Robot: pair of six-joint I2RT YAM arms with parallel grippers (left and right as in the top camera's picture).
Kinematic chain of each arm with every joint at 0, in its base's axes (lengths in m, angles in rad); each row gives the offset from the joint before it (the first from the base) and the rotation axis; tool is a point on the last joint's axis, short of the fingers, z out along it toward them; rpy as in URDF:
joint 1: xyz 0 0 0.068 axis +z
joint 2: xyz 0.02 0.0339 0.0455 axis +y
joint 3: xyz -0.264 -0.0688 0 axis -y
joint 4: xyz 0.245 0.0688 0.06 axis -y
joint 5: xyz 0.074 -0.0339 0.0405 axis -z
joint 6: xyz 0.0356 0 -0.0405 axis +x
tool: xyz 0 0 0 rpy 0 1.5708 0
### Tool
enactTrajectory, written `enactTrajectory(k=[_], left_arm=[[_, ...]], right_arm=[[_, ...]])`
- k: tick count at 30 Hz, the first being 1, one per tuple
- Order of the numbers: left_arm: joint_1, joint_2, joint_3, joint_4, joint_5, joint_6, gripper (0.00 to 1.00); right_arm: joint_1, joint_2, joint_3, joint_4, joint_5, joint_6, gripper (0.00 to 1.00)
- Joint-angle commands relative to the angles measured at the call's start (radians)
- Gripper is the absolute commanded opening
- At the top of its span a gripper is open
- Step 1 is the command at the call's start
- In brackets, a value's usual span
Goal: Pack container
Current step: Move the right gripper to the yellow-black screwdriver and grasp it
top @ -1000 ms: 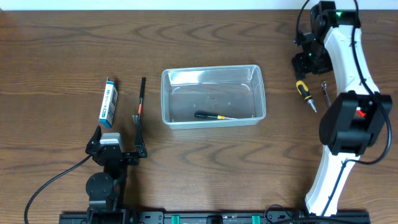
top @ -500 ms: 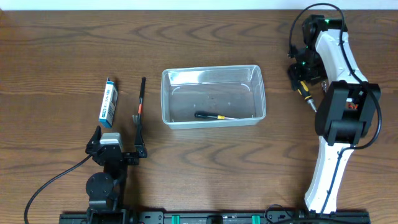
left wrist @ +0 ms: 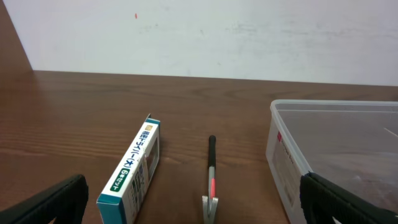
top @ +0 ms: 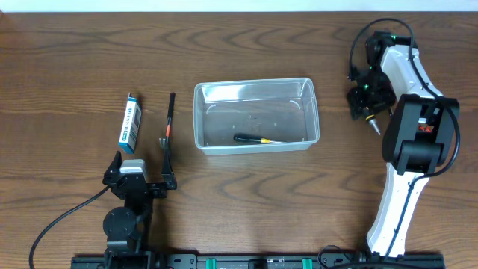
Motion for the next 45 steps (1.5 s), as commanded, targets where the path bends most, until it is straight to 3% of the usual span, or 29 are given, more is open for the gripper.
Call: enactTrajectory(k=[1, 8, 14, 17, 20, 29, 37, 45], left_arm=[[-0.003, -0.003, -0.028, -0.018, -0.008, 0.01, 0.98], [-0.003, -0.003, -0.028, -0.018, -0.008, 0.01, 0.98], [-0.003, -0.003, -0.028, -0.018, -0.008, 0.01, 0.98], [-0.003, -0.003, -0.028, -0.018, -0.008, 0.01, 0.98], [-0.003, -0.003, -0.028, -0.018, -0.008, 0.01, 0.98], [-0.003, -0.003, -0.028, -0.018, -0.008, 0.01, 0.98], [-0.003, -0.003, -0.028, -0.018, -0.008, 0.01, 0.98], [-0.003, -0.003, -0.028, -0.018, -0.008, 0.01, 0.98]], right_arm=[[-0.005, 0.006, -0.029, 0.025, -0.013, -0.032, 0.64], [-0.005, 0.006, -0.052, 0.053, -0.05, -0.065, 0.61], [-0.005, 0.006, -0.052, 0.061, -0.05, -0.065, 0.52], [-0.006, 0.006, -0.052, 0.061, -0.05, -0.064, 0.45], [-0.006, 0.006, -0.052, 0.061, -0.05, -0.064, 0.29], [-0.006, 0.006, -0.051, 0.06, -0.05, -0.048, 0.16], [-0.002, 0.0, -0.022, 0.046, -0.061, -0.033, 0.14], [0.0, -0.004, 0.174, -0.061, -0.095, -0.026, 0.13]])
